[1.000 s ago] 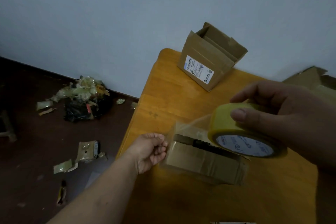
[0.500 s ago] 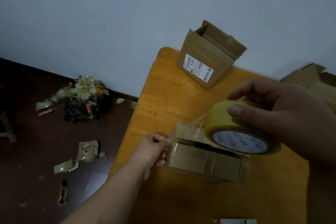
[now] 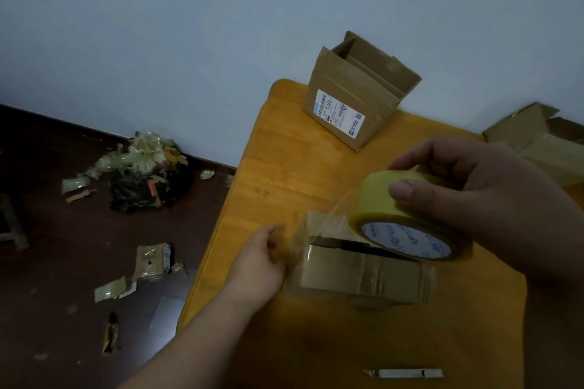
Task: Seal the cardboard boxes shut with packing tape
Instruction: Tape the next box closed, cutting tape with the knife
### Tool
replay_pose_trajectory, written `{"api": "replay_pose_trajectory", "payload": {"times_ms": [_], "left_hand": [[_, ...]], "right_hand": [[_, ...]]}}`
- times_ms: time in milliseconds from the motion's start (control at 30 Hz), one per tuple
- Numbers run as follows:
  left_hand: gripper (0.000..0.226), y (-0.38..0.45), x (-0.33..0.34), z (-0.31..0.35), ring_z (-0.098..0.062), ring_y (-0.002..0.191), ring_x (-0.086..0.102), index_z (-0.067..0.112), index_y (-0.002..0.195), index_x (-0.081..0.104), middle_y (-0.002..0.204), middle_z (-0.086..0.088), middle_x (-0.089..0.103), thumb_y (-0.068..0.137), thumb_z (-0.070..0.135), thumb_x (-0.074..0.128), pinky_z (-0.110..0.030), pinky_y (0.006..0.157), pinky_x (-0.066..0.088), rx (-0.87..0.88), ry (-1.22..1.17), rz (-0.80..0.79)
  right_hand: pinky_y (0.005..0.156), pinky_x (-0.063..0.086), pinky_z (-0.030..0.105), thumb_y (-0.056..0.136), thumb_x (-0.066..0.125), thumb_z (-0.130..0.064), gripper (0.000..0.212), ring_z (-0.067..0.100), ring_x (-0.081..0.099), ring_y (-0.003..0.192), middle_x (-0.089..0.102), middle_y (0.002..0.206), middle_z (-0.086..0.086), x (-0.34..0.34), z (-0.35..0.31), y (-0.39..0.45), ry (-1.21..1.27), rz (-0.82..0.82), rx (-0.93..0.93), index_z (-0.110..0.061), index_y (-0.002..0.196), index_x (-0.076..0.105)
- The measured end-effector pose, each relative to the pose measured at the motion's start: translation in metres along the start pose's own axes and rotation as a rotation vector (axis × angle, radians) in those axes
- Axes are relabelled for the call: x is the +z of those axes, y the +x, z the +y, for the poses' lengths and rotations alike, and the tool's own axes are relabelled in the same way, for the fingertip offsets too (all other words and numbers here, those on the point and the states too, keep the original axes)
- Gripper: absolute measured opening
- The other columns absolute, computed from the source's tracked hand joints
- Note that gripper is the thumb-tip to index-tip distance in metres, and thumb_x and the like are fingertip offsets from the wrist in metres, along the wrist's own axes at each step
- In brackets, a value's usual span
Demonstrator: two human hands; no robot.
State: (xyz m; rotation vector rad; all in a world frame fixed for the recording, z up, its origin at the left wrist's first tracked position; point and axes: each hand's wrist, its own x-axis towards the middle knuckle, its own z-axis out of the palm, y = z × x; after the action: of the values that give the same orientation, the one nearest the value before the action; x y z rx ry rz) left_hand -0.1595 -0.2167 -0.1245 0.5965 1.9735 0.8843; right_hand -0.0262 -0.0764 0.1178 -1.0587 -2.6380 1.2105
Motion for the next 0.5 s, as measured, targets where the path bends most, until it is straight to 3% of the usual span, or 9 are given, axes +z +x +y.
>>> {"api": "replay_pose_trajectory", "payload": {"times_ms": [67, 133, 167, 267, 333, 433, 500], "left_hand": [[0.085, -0.007, -0.007, 0.006, -0.005, 0.131, 0.036, 0.037, 0.152, 0.022, 0.150, 0.010, 0.033, 0.087, 0.001, 0.062, -0.009, 0.086, 0.043, 0.136, -0.105, -0.114], [0.098, -0.014, -0.015, 0.018, -0.001, 0.138, 0.021, 0.046, 0.152, 0.014, 0.156, 0.020, 0.016, 0.082, 0.002, 0.068, -0.001, 0.087, 0.038, 0.229, -0.187, -0.261], [0.103, -0.015, -0.017, 0.024, 0.000, 0.140, 0.015, 0.050, 0.150, 0.012, 0.156, 0.026, 0.008, 0.080, 0.008, 0.074, -0.003, 0.096, 0.034, 0.273, -0.171, -0.302], [0.112, -0.007, -0.018, 0.038, -0.001, 0.147, -0.003, 0.064, 0.141, 0.013, 0.156, 0.033, -0.010, 0.063, 0.040, 0.089, -0.033, 0.119, 0.019, 0.401, 0.048, -0.297], [0.105, 0.001, -0.015, 0.039, -0.007, 0.149, -0.005, 0.065, 0.136, 0.027, 0.158, 0.028, -0.010, 0.056, 0.047, 0.091, -0.045, 0.121, 0.019, 0.424, 0.122, -0.297], [0.088, 0.008, -0.011, 0.033, -0.003, 0.145, 0.011, 0.055, 0.132, 0.044, 0.161, 0.016, 0.007, 0.061, 0.036, 0.092, -0.037, 0.119, 0.022, 0.392, 0.059, -0.277], [0.085, 0.009, -0.008, 0.031, 0.001, 0.142, 0.019, 0.047, 0.134, 0.048, 0.158, 0.013, 0.022, 0.064, 0.029, 0.091, -0.036, 0.120, 0.022, 0.380, -0.009, -0.273]], "right_hand": [[0.062, 0.059, 0.040, 0.060, 0.059, -0.065, 0.040, 0.012, 0.068, 0.073, 0.070, 0.085, -0.009, 0.000, 0.001, -0.002, -0.012, 0.004, -0.009, -0.041, 0.090, 0.067], [0.066, 0.060, 0.046, 0.060, 0.059, -0.066, 0.040, 0.016, 0.067, 0.074, 0.069, 0.086, -0.006, 0.000, 0.002, -0.003, -0.017, 0.001, -0.025, -0.043, 0.091, 0.067], [0.066, 0.060, 0.046, 0.060, 0.058, -0.067, 0.040, 0.016, 0.067, 0.074, 0.069, 0.087, -0.007, 0.000, 0.003, -0.004, -0.019, -0.002, -0.032, -0.043, 0.091, 0.067], [0.062, 0.059, 0.038, 0.061, 0.058, -0.066, 0.040, 0.012, 0.067, 0.074, 0.067, 0.087, -0.012, 0.000, 0.005, -0.006, -0.030, -0.010, -0.045, -0.041, 0.092, 0.066], [0.059, 0.057, 0.033, 0.062, 0.057, -0.066, 0.041, 0.010, 0.065, 0.073, 0.066, 0.087, -0.013, 0.000, 0.006, -0.008, -0.041, -0.012, -0.051, -0.040, 0.093, 0.066], [0.054, 0.051, 0.021, 0.061, 0.057, -0.066, 0.042, 0.006, 0.062, 0.070, 0.064, 0.081, -0.017, -0.001, 0.010, -0.010, -0.057, -0.024, -0.052, -0.039, 0.093, 0.065], [0.057, 0.052, 0.024, 0.060, 0.057, -0.066, 0.043, 0.007, 0.063, 0.071, 0.065, 0.081, -0.014, -0.002, 0.014, -0.012, -0.056, -0.024, -0.046, -0.040, 0.093, 0.065]]}}
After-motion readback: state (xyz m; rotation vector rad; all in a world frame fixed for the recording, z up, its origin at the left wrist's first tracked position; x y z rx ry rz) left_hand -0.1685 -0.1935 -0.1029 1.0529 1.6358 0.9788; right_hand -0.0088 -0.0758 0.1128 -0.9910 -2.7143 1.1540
